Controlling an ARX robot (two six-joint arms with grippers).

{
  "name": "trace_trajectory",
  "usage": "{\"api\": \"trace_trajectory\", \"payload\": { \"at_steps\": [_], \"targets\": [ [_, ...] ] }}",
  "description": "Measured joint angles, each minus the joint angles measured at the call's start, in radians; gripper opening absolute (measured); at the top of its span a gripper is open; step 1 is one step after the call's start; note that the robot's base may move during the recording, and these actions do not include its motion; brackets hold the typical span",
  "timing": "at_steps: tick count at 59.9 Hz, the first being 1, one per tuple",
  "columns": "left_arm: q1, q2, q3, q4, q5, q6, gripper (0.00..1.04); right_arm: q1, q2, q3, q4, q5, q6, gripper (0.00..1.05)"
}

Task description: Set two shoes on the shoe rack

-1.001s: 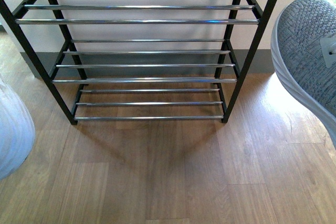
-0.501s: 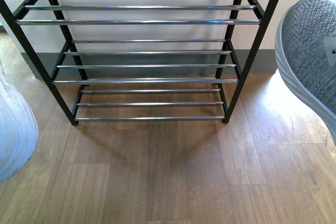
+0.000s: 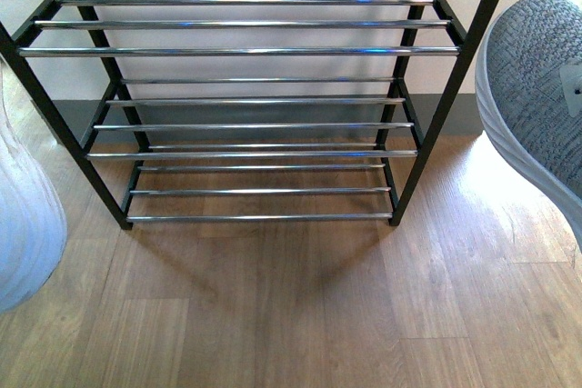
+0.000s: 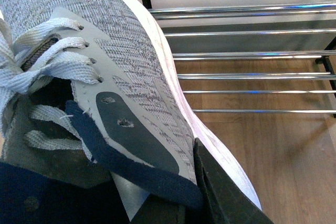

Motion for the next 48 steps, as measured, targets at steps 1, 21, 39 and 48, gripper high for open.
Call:
{"api": "trace_trajectory", "payload": {
  "at_steps": [1,21,39,48],
  "targets": [
    [0.000,0.000,0.000,0.000,0.000,0.000,0.02,0.000,0.000,0.000,0.000,0.000,0.000,0.01],
    [0.000,0.001,-0.003,0.000,0.002,0.000,0.02,0.000,0.000,-0.002,0.000,0.000,0.000,0.01],
    [0.000,0.001,-0.003,0.000,0.002,0.000,0.02,0.000,0.000,-0.002,0.000,0.000,0.000,0.01],
    [0.000,0.001,-0.003,0.000,0.000,0.000,0.02,0.000,0.000,-0.002,0.000,0.000,0.000,0.01]
  ]
}}
